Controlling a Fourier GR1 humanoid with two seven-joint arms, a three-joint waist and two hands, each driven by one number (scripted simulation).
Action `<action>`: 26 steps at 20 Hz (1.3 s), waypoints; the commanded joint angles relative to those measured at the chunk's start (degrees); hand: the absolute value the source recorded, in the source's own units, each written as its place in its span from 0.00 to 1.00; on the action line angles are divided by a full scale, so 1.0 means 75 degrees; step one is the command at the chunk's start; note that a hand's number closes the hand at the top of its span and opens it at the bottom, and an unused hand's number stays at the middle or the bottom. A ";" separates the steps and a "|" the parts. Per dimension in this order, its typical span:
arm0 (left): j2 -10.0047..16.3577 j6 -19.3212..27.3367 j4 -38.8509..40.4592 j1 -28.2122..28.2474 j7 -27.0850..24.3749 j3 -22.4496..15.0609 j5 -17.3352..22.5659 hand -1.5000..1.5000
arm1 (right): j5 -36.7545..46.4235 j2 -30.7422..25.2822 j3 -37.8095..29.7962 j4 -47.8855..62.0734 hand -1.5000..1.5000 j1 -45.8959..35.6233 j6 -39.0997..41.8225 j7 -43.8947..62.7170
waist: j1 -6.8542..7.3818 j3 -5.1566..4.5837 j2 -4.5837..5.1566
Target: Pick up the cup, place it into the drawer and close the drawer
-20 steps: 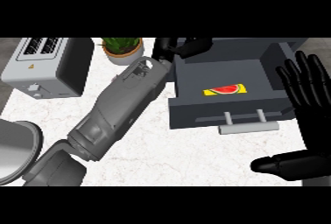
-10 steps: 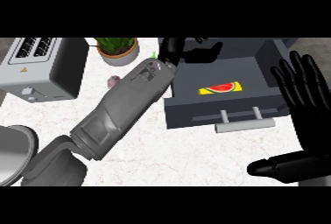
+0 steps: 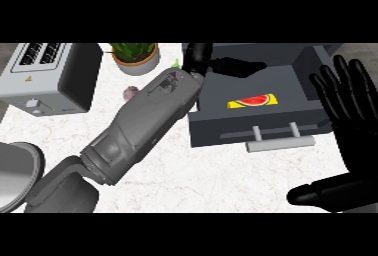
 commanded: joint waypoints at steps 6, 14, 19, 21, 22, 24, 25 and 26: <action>0.0000 -0.0204 -0.1028 0.0352 -0.0599 0.0325 0.0864 0.00 | -0.0356 -0.0032 -0.0188 0.0413 0.00 0.0130 0.0376 -0.0373 | 0.0541 -0.0002 -0.0129; 0.0620 -0.0105 -0.2249 0.1497 -0.0471 0.0975 0.0706 0.00 | -0.0473 -0.1523 -0.0619 -0.0661 1.00 0.0704 0.1553 0.0212 | 0.0845 -0.0012 -0.0243; 0.1664 0.0064 -0.4053 0.2637 0.0384 0.1035 0.0850 0.00 | 0.0377 -0.1513 -0.0262 -0.0998 1.00 0.1187 0.1544 0.0271 | 0.1050 -0.0013 -0.0310; 0.2156 -0.0237 -0.4587 0.3121 0.0597 0.1184 0.0976 0.00 | 0.1002 -0.1437 0.0093 -0.1028 1.00 0.1161 0.1507 0.0187 | 0.1046 -0.0013 -0.0275; 0.2191 -0.0099 -0.4754 0.3449 0.0339 0.1170 0.0810 0.00 | 0.1141 -0.1506 0.0021 -0.0735 1.00 0.1405 0.1766 -0.0220 | 0.0974 -0.0007 -0.0244; 0.2730 -0.0197 -0.5461 0.4004 0.0819 0.1168 0.0839 0.00 | 0.1413 -0.1425 0.0204 -0.0710 1.00 0.1142 0.1520 0.0114 | 0.0993 -0.0010 -0.0239; 0.2913 -0.0206 -0.5992 0.4359 0.0819 0.1284 0.0958 0.00 | 0.1650 -0.1222 0.0265 -0.0589 1.00 0.1748 0.1555 -0.0355 | 0.1005 -0.0006 -0.0254; 0.2914 -0.0042 -0.6563 0.4736 0.1039 0.1119 0.0927 0.00 | 0.1686 -0.1296 0.0259 -0.0450 1.00 0.0996 0.1290 0.0231 | 0.1054 -0.0010 -0.0249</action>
